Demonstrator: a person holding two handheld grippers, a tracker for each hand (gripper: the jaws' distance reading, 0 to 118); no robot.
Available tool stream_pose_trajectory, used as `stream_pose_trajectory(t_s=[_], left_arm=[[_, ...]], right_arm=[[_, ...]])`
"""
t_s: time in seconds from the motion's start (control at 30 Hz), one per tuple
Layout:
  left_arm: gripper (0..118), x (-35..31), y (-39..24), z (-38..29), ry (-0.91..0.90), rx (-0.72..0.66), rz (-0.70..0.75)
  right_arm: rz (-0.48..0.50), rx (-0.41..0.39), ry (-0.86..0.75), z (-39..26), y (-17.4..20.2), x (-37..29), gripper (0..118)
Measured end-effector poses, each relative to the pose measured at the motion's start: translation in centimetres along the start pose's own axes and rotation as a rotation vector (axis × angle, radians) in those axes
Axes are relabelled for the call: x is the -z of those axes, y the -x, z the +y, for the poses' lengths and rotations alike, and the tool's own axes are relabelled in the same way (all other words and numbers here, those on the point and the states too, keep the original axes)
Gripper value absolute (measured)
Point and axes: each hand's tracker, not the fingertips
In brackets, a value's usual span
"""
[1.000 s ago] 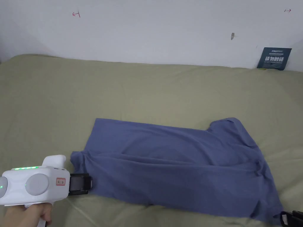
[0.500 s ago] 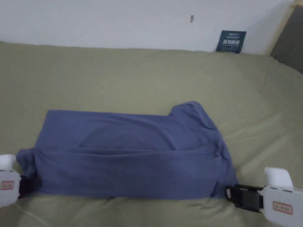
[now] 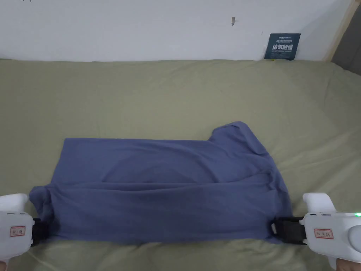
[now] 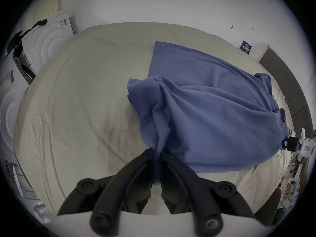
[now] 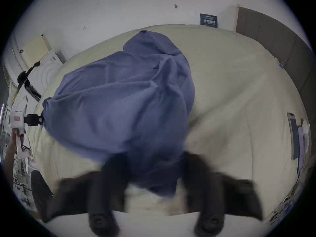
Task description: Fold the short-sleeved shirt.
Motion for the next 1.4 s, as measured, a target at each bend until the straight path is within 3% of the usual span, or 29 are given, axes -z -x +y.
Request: stream_pose_trajectory(t_s=[0.07,0.27,0.4,0.6,0.9,0.93,0.97,1.0,1.03,1.07,1.1,1.33,1.4], left_arm=[[8,-0.4,0.0,0.1,-0.001,0.003,-0.009],[8,-2.6,0.2,-0.2,-0.022,0.02,0.007],[8,-4.6,0.5,-1.4,-0.035,0.024,0.004],[8,-8.8,1.9,-7.0,-0.023,0.011,-0.026],[8,-11.4,3.0,-13.8,0.007,-0.024,-0.042],[8,-11.3,3.1,-14.0,0.01,-0.026,-0.043],[8,-11.1,3.1,-13.9,0.009,-0.028,-0.044],[10,-11.0,3.1,-13.9,0.006,-0.03,-0.044],[41,-11.0,3.2,-13.8,-0.002,-0.035,-0.041],[85,-11.1,3.4,-13.6,-0.001,-0.044,-0.049],[115,-11.4,3.3,-13.5,-0.005,-0.047,-0.041],[117,-14.8,3.0,-11.6,-0.162,-0.048,-0.011],[103,-15.6,2.4,-10.9,-0.24,-0.055,-0.044]], right_arm=[[0.049,0.022,-0.017,-0.1,0.2,-0.4,11],[0.048,-0.033,-0.034,-0.9,1.4,-3.8,11],[0.063,-0.023,-0.057,-1.8,1.3,-6.5,11],[0.068,-0.064,-0.035,-6.2,1.9,-9.8,11],[0.081,-0.059,0.011,-11.8,1.9,-11.5,11],[0.082,-0.051,0.015,-11.8,1.8,-11.3,16],[0.083,-0.045,0.017,-11.8,1.7,-11.1,32],[0.079,-0.039,0.027,-11.6,1.7,-11.1,61],[0.064,-0.035,0.032,-11.5,1.9,-11.1,90],[0.048,-0.033,0.029,-11.5,1.8,-11.2,95],[0.054,-0.029,0.017,-11.4,1.6,-11.8,95],[0.038,0.011,-0.151,-9.4,1.9,-15.9,94],[0.034,0.034,-0.228,-8.6,2.3,-16.9,92]])
